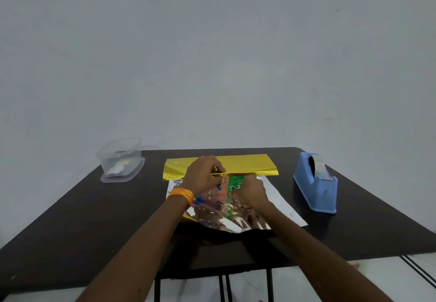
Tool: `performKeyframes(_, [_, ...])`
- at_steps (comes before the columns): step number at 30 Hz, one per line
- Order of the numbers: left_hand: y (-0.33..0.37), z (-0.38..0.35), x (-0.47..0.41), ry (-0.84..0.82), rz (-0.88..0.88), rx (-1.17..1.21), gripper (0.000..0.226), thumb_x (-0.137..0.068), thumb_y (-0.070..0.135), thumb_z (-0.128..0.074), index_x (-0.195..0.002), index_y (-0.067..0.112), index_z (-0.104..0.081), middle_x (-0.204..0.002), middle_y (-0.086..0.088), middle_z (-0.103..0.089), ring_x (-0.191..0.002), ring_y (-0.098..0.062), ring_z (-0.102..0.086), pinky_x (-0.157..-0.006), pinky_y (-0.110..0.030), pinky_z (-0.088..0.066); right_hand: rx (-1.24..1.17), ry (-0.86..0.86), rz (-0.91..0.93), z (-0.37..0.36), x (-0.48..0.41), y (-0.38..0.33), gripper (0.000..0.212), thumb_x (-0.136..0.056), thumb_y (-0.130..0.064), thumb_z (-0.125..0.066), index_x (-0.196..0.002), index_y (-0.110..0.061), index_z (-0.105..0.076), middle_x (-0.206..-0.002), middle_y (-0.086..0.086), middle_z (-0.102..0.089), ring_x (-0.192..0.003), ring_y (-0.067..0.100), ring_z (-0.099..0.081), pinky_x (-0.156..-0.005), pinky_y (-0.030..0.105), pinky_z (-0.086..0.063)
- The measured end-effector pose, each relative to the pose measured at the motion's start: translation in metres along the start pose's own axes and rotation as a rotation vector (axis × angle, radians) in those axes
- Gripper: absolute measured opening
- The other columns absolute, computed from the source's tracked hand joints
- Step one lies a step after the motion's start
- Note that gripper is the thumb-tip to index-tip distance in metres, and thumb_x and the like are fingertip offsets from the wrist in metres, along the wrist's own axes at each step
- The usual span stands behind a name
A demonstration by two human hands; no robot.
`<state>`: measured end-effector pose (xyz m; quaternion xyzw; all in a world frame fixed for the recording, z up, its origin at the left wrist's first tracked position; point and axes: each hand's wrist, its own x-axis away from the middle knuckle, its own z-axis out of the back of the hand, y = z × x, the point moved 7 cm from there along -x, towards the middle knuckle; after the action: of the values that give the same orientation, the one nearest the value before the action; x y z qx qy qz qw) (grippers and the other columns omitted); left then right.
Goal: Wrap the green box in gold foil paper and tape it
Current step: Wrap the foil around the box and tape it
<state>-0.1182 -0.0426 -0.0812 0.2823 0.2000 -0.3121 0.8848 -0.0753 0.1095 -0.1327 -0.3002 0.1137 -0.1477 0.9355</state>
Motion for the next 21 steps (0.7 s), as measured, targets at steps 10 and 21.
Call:
performKeyframes(10, [0.021, -0.005, 0.002, 0.003, -0.108, -0.283, 0.029, -0.081, 0.025, -0.075, -0.107, 0.017, -0.067, -0.110, -0.003, -0.060, -0.103, -0.027, -0.053, -0.081, -0.038, -0.046, 0.178, -0.189, 0.183, 0.057, 0.055, 0.025, 0.025, -0.079, -0.026, -0.081, -0.082, -0.003, -0.076, -0.074, 0.007, -0.075, -0.050, 0.010, -0.062, -0.056, 0.026, -0.053])
performKeyframes(21, [0.121, -0.043, -0.011, 0.019, -0.033, 0.247, 0.034, -0.080, 0.040, -0.078, -0.106, 0.019, -0.069, -0.090, 0.003, -0.063, -0.080, -0.014, -0.058, -0.073, -0.032, -0.050, -0.217, 0.404, -0.153, 0.207, 0.039, 0.151, 0.047, -0.089, -0.031, -0.068, -0.058, -0.004, -0.047, -0.055, 0.011, -0.046, -0.052, 0.018, -0.041, -0.052, 0.029, -0.030])
